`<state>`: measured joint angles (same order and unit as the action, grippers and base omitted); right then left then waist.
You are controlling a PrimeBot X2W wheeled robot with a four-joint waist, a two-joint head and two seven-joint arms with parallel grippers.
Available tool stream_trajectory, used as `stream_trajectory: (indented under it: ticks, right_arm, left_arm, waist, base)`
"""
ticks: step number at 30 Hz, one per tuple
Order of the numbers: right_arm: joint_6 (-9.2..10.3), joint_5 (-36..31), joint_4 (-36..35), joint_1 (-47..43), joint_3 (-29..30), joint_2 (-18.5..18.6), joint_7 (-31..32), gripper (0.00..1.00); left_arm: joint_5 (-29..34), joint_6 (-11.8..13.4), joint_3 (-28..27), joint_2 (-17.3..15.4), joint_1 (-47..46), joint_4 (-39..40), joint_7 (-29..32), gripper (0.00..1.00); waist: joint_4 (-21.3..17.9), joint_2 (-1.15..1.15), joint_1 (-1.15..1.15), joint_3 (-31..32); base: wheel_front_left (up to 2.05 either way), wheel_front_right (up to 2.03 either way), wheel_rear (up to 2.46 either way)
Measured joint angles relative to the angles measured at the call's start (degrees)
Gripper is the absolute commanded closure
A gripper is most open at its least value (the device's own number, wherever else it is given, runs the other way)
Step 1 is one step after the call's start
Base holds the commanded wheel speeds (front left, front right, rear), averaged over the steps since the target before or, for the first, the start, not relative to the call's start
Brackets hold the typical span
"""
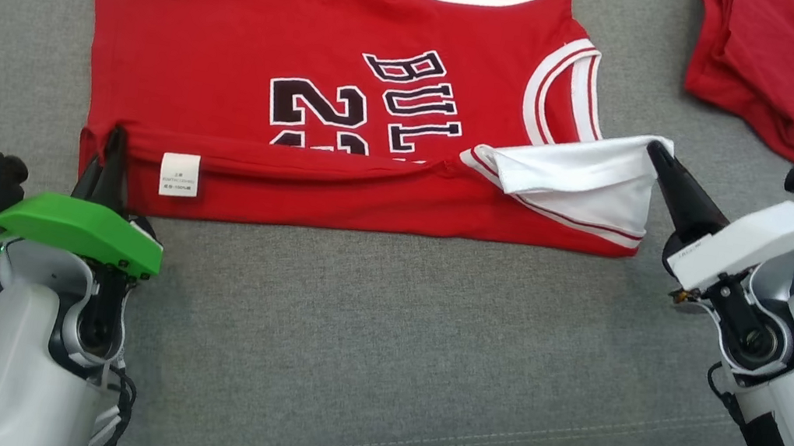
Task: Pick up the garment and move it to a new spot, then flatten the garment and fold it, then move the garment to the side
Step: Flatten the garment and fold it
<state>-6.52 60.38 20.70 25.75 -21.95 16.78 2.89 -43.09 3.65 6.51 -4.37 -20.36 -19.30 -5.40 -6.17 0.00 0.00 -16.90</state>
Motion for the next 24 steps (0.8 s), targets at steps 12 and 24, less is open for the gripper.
stream_trajectory:
  ticks: [12, 24]
  right_arm:
    - [0.63, -1.49, 7.38, 9.22, -1.13, -0.02, 3.31, 0.26]
    - [0.63, -1.99, 11.82, 14.72, 2.10, -1.21, -1.44, 0.00]
  left_arm:
    - [1.71, 1.41, 0.81, 0.40, -7.66, -6.79, 1.44, 0.00]
    - [4.22, 1.40, 0.12, -0.32, -11.44, -8.32, -3.12, 0.00]
  waist:
    - [1.63, 0.00, 0.00, -4.93]
    - [2.06, 0.00, 0.01, -5.42]
  base:
    - [0.00, 0.00, 0.00]
    - [0.00, 0.00, 0.00]
